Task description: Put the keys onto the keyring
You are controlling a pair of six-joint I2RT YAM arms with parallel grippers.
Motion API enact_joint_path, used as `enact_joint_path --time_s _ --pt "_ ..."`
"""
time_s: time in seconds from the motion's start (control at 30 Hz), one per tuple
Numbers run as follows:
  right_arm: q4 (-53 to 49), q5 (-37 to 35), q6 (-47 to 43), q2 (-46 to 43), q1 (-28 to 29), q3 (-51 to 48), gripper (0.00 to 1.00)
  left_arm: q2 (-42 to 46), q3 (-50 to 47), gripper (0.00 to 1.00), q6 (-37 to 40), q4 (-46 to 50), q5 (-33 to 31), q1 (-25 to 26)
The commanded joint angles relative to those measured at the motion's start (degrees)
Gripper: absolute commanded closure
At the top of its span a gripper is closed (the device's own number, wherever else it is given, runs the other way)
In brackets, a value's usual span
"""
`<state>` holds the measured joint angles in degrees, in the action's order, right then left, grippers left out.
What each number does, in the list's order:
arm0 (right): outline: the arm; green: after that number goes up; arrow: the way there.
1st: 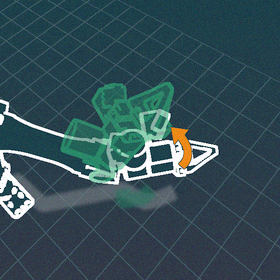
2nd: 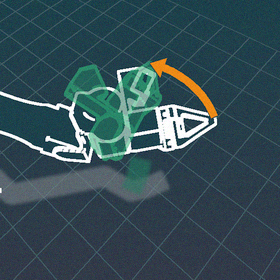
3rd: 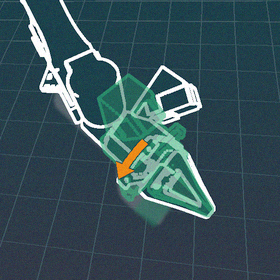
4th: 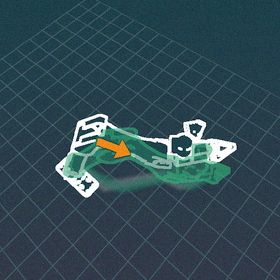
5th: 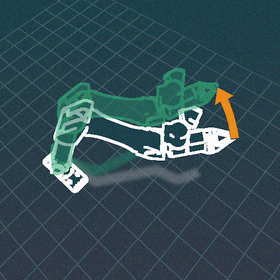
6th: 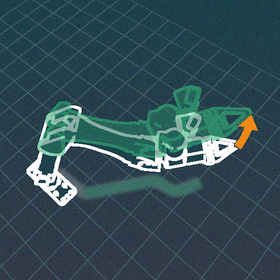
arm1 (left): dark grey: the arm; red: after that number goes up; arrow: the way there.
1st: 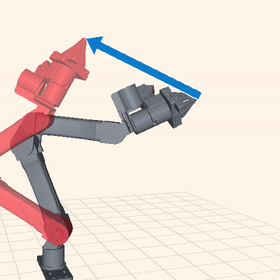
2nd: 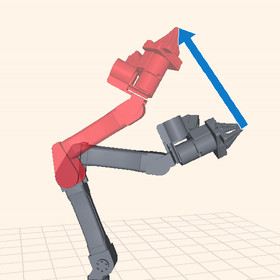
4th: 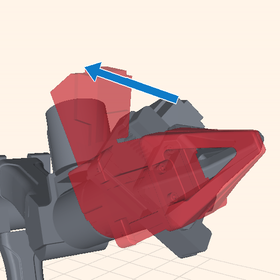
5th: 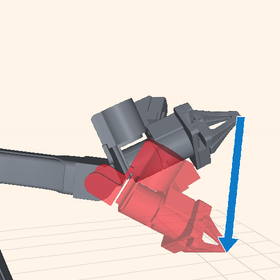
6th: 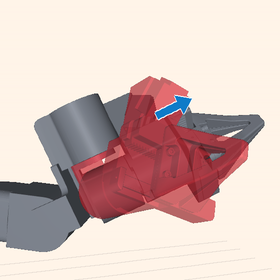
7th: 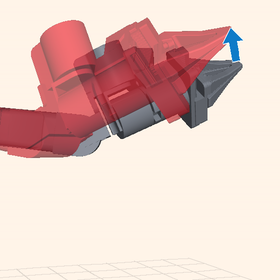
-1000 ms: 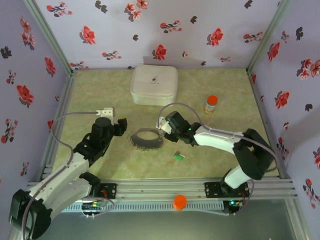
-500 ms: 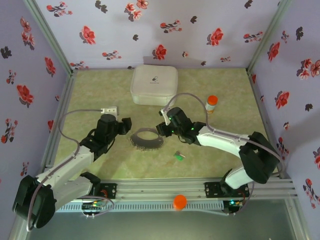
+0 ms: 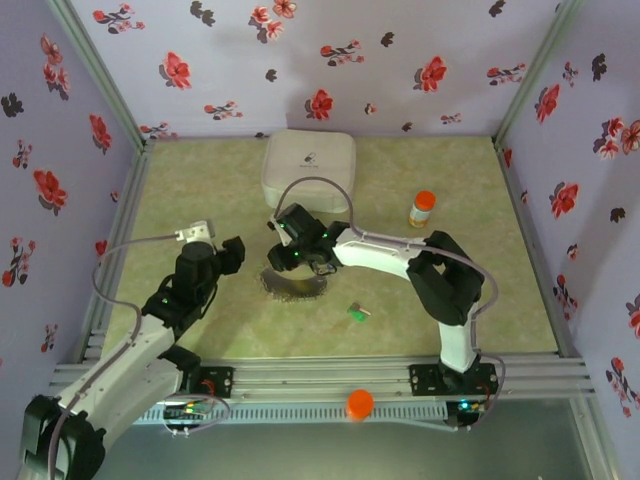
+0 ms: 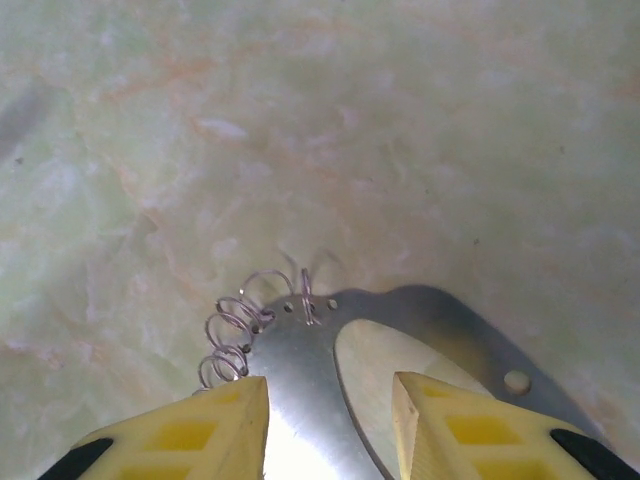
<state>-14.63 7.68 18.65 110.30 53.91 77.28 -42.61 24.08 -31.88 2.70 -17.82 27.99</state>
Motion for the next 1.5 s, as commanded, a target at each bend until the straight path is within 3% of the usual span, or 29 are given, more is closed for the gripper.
enact_joint_path --time_s 0.0,0.33,0.47,0.53,0.67,0.83,0.97,1.47 --pt "-3.55 -2.18 5.82 -1.3 -0.1 -1.32 0.62 1.56 -1.46 0.37 -1.79 2.8 -0.67 -0.46" --pt "-9.53 -9.49 13.26 -15.62 -1.94 -14.21 0.7 -5.19 -2.39 0.45 -4.42 -4.86 7.36 1.1" --pt "-9.31 -8.21 16.36 -20.59 -4.82 -20.17 0.71 -9.14 -2.11 0.45 -4.81 -8.59 7.0 5.54" --pt "-7.47 -4.09 16.87 -21.4 -6.85 -22.86 0.72 -11.59 -1.69 0.45 -5.33 -10.68 6.68 8.04" --pt "1.25 9.27 18.4 -20.84 -10.08 -27.53 0.69 -18.52 -0.2 0.45 -7.28 -16.57 5.79 12.71" --pt "1.59 6.91 17.66 -21.79 -11.57 -30.05 0.68 -27.49 4.06 0.46 -7.59 -21.04 5.57 16.49" --pt "4.13 10.97 16.88 -19.21 -12.68 -30.53 0.68 -31.68 6.14 0.45 -7.53 -23.08 5.87 17.6" --pt "11.16 14.41 17.49 -12.94 -12.69 -30.38 0.74 -31.7 7.0 0.46 -7.54 -21.76 5.37 17.83"
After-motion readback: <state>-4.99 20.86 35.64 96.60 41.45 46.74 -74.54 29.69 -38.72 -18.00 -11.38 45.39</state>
